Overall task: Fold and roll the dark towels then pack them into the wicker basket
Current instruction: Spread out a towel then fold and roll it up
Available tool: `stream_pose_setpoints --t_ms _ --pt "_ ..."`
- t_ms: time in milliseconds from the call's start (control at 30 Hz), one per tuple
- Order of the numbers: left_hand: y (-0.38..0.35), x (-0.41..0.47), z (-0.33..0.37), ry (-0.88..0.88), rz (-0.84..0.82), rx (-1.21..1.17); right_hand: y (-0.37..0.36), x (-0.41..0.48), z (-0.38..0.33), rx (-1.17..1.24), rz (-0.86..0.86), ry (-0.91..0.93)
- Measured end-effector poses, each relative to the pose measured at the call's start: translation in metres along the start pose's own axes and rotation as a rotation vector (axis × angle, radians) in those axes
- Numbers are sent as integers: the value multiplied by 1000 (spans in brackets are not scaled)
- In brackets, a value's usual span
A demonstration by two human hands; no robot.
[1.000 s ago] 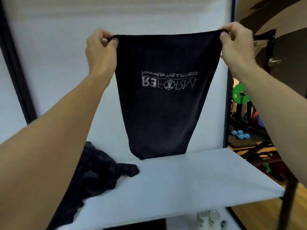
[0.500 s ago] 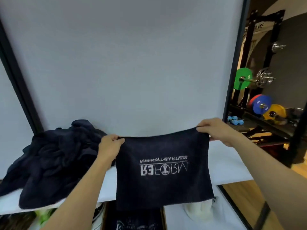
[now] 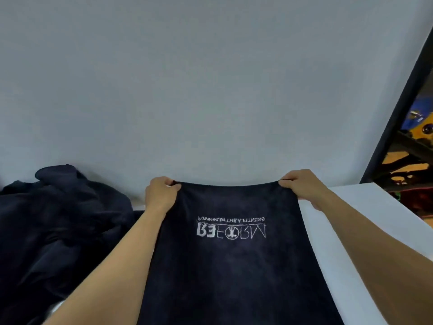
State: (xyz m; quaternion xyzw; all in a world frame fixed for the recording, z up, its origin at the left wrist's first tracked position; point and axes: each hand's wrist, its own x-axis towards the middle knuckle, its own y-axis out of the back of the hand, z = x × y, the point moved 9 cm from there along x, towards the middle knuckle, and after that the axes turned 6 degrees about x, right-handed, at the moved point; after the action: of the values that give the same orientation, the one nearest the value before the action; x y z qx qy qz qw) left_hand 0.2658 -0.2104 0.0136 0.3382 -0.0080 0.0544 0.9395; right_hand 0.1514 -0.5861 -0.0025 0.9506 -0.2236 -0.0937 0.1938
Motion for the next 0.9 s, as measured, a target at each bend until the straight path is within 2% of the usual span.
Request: stream_pose_setpoints --t_ms 233,333,467,600,733,900 --pt "-23 21 0 -49 88 195 -15 32 11 -271 210 154" --pt "-31 16 -12 -38 -28 315 -20 28 11 -442 245 124" --pt "-40 7 -12 -30 -151 273 -35 23 17 -610 128 -1" --pt "-36 0 -8 39 -160 112 -40 22 12 -493 65 -36" --pt "-26 -16 -7 104 -173 -43 -34 4 3 -179 55 -37" --pt "-3 -49 -18 114 -212 -51 -13 -42 13 -37 34 -89"
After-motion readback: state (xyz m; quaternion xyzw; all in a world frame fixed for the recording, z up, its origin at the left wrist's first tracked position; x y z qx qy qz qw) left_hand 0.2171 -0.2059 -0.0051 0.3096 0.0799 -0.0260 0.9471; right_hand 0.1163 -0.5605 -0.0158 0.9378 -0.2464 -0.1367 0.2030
